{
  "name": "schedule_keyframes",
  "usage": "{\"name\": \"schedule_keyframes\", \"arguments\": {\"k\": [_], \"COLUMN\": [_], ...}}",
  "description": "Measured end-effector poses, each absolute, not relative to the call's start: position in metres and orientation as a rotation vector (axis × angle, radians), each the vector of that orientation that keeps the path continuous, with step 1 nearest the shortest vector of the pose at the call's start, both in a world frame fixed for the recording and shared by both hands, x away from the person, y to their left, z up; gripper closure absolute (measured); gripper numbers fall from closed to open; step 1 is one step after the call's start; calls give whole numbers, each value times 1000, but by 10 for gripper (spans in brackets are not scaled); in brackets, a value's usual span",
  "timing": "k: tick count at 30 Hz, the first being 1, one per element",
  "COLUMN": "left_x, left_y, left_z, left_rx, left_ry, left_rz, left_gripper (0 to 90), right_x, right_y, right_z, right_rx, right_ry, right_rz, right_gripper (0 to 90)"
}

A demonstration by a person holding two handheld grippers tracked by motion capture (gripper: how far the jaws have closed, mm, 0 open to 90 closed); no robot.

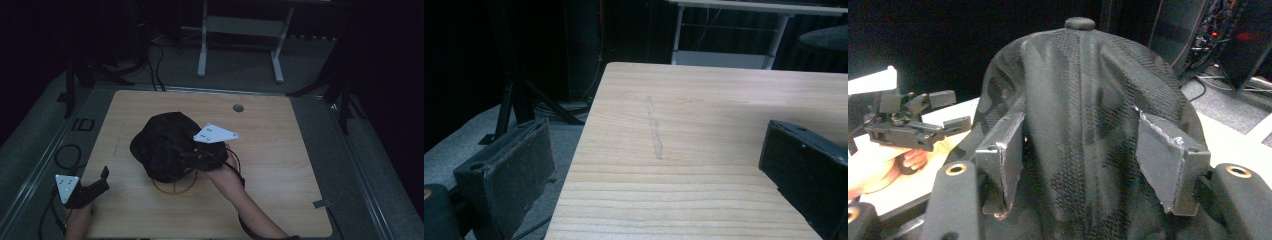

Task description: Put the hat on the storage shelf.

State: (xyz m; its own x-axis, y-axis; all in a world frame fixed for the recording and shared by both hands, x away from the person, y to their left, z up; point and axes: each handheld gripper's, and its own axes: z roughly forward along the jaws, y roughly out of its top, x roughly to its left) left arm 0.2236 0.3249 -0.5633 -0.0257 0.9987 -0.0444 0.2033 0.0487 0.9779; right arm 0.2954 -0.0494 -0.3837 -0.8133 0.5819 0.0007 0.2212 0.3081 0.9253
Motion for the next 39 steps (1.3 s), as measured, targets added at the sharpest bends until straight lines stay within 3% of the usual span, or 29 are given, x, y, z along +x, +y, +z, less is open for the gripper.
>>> {"name": "schedule_keyframes", "arguments": {"k": [6,15,26,39], "left_x": [224,224,223,223], "left_y": [325,325,324,325], "left_z": [-563,-563,-563,-563], "left_rx": [1313,1312,1307,1304], "left_ry": [1398,1398,1401,1399], "left_rz": [1084,1087,1092,1095], "left_gripper": [18,18,18,18], "right_x": [294,296,303,313], "right_y": [-55,-79,-118,-170], "right_z": [-379,-367,-363,-388], "right_rx": [719,678,703,798], "right_ry": [2237,2205,2154,2115], "right_rz": [1531,1580,1566,1472], "right_gripper": [336,204,168,140]}}
